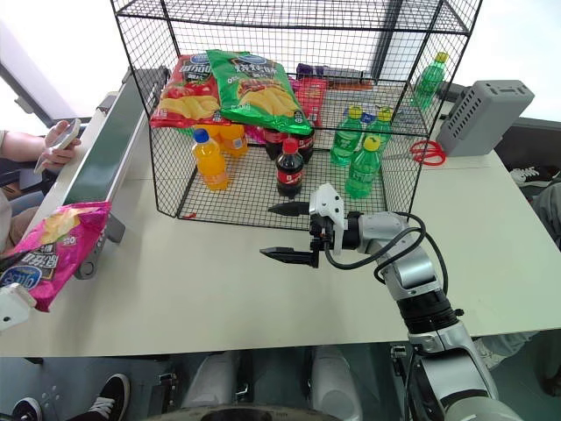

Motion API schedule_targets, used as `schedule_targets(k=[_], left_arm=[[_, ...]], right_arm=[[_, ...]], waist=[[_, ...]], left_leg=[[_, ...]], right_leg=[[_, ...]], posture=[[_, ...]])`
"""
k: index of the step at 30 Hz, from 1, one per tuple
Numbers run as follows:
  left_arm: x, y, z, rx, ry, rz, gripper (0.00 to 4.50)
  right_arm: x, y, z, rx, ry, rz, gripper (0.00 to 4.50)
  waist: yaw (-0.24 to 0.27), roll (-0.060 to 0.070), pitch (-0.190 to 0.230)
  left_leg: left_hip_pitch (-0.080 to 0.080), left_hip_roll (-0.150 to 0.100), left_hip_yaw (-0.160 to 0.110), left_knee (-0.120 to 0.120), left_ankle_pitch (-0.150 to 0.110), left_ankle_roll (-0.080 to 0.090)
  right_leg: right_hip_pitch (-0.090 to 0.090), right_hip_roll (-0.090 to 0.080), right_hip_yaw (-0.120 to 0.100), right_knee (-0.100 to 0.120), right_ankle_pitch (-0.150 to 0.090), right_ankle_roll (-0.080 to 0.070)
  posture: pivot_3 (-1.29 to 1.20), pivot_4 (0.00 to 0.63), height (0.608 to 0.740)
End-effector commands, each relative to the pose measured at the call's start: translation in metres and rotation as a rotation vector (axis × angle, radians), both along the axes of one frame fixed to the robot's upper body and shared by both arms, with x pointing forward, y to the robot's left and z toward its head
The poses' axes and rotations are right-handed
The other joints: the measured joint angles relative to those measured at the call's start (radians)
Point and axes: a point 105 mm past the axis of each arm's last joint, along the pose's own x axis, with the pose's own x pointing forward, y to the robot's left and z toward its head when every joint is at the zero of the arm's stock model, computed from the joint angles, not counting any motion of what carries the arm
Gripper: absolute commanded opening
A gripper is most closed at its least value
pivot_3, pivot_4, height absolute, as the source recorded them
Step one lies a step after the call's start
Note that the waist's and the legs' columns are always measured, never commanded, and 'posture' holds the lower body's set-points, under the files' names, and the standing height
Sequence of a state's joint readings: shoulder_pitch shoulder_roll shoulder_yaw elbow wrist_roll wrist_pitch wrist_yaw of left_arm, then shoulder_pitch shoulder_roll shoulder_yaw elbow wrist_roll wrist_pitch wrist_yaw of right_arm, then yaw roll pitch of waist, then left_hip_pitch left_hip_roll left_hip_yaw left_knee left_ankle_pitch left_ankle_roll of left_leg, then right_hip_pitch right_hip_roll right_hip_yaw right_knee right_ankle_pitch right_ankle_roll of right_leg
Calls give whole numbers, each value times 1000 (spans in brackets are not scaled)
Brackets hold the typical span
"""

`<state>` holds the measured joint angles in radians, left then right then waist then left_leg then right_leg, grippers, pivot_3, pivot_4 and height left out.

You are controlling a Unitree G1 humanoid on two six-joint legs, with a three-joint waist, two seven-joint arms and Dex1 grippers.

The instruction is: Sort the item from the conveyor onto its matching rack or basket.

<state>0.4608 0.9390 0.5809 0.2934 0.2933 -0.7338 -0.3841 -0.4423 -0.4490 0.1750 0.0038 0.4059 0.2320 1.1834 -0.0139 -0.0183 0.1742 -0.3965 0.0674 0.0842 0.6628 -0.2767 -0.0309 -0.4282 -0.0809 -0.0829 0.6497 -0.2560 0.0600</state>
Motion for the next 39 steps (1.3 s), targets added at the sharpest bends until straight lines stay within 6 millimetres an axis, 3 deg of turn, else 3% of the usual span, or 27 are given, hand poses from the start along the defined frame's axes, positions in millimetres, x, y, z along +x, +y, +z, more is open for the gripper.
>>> schedule_targets(k=[1,2,3,9,17,21,25,30,39], left_arm=[[6,-8,10,-8,-31,-38,547],[8,-8,12,-15,-42,-37,93],[9,-9,15,-22,-56,-36,32],[18,-6,47,-200,-207,17,32],[24,-32,102,-601,-283,-131,32],[14,-69,111,-954,-73,-287,32],[-5,-124,114,-1316,290,-461,32],[-15,-164,122,-1515,557,-652,32],[-12,-198,132,-1702,894,-876,32]], right_arm=[[-1,0,16,11,-77,11,4500],[-1,0,16,10,-78,11,4500],[-1,0,15,6,-81,8,4500],[0,-1,13,7,-82,4,4500],[3,-5,16,22,-76,-7,4500],[4,-9,27,76,-40,-9,4500],[-9,-11,39,141,110,72,4500],[-32,-21,38,101,304,205,4500],[-33,-35,51,183,490,255,4500]], waist=[[0,0,0],[0,0,0],[0,0,0],[0,0,0],[0,0,0],[-4,0,0],[-2,0,1],[4,1,1],[0,1,1]], left_leg=[[0,0,0,0,0,0],[0,0,0,0,0,0],[0,0,0,0,0,0],[0,0,0,0,0,0],[0,0,-1,0,0,0],[0,0,-1,0,0,0],[0,0,-2,0,0,0],[1,-1,-4,1,0,0],[2,-1,-4,1,0,0]], right_leg=[[0,0,0,0,0,0],[0,0,0,0,0,0],[0,0,0,0,0,0],[0,0,0,0,0,0],[0,0,0,0,0,0],[1,0,0,0,0,0],[1,0,1,0,0,0],[3,2,1,1,0,0],[3,3,1,1,0,0]], posture=[[0,150,740],[0,150,740],[0,150,740],[0,150,740],[0,150,740],[0,150,740],[0,150,740],[0,150,740],[0,150,740]])
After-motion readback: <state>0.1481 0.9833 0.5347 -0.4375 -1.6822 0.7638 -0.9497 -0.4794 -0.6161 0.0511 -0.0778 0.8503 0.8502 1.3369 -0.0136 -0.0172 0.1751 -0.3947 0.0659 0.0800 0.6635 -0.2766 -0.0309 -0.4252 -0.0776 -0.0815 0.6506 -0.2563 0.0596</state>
